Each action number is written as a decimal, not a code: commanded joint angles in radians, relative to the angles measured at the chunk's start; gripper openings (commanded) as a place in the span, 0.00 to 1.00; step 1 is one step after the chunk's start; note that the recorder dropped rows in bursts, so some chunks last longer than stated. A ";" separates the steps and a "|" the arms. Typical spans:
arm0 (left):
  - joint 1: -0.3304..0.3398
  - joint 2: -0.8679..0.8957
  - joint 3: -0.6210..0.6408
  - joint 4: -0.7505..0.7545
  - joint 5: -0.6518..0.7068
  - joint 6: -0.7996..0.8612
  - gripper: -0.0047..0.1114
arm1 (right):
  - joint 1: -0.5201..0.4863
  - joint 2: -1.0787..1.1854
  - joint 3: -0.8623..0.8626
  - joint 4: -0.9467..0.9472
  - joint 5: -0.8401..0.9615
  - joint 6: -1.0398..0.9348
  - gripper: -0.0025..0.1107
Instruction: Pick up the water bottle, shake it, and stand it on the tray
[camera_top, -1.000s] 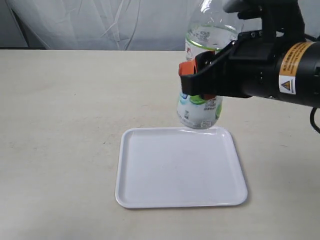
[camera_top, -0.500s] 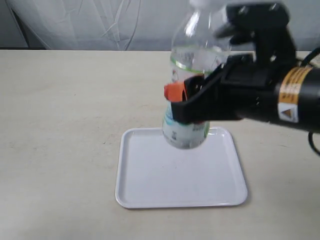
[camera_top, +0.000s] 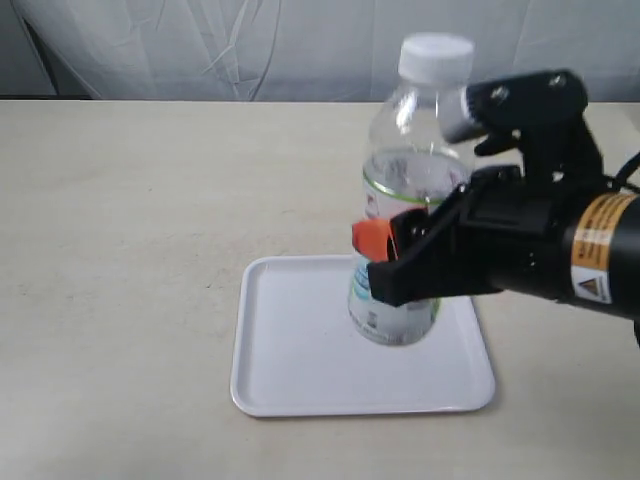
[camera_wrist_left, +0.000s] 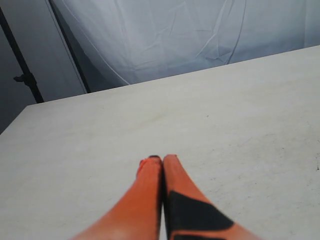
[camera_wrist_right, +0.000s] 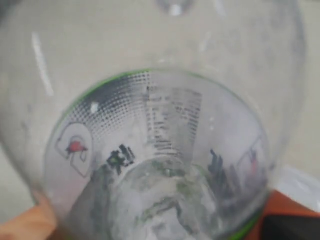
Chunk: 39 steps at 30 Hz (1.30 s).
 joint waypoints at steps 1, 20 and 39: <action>0.000 -0.005 0.004 -0.002 -0.008 -0.003 0.04 | -0.056 -0.045 -0.022 -0.204 0.131 0.008 0.01; 0.000 -0.005 0.004 -0.002 -0.008 -0.003 0.04 | -0.073 -0.011 -0.008 -0.057 0.010 0.025 0.01; 0.000 -0.005 0.004 -0.002 -0.008 -0.002 0.04 | -0.114 0.052 0.067 -0.069 -0.349 -0.029 0.01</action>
